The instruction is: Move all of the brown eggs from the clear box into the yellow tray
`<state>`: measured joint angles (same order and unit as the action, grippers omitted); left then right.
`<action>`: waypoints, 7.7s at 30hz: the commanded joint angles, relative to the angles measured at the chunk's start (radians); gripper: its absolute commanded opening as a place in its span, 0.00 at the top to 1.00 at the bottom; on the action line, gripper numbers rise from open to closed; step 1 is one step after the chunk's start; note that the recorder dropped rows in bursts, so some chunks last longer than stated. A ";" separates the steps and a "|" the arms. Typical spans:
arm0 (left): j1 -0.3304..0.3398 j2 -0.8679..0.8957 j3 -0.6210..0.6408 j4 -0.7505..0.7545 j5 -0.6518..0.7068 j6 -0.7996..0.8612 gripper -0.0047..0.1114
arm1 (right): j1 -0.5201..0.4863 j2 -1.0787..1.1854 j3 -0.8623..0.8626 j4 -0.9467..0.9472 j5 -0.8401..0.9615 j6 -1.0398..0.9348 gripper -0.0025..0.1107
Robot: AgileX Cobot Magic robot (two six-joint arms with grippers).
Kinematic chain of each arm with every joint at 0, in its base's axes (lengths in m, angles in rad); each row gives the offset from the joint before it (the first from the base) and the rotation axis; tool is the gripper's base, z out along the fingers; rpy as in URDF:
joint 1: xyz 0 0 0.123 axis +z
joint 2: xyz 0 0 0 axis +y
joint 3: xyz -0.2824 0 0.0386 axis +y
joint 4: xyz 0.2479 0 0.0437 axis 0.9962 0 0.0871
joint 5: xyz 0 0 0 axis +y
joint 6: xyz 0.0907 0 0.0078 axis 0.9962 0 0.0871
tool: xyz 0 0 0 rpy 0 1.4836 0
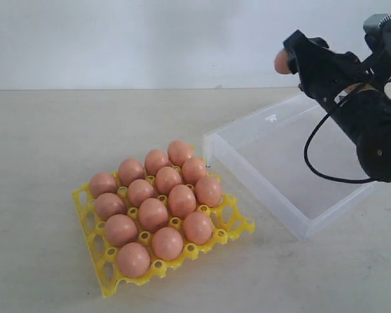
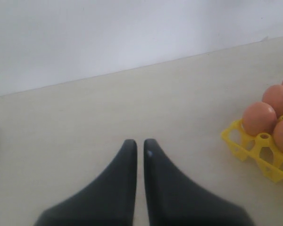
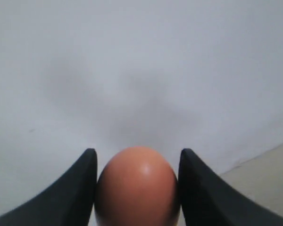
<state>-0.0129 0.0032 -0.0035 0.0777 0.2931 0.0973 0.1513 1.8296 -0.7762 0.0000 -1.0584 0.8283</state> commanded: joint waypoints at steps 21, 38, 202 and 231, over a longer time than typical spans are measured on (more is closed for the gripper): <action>-0.008 -0.003 0.003 -0.002 0.000 -0.003 0.92 | 0.108 -0.114 0.357 -0.664 -0.070 -0.108 0.98; -0.008 -0.003 0.003 -0.002 0.000 -0.003 0.92 | 0.108 -0.110 0.351 -0.532 0.151 -0.373 0.98; -0.008 -0.003 0.003 -0.002 -0.005 -0.003 0.92 | -0.107 -1.830 0.770 0.013 1.443 -0.889 0.98; -0.008 -0.003 0.003 -0.002 -0.005 -0.003 0.92 | -0.125 -1.830 0.776 0.042 1.381 -0.871 0.98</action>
<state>-0.0129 0.0032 -0.0035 0.0777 0.2931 0.0973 0.0445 0.0042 0.0004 0.0606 0.3523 -0.0548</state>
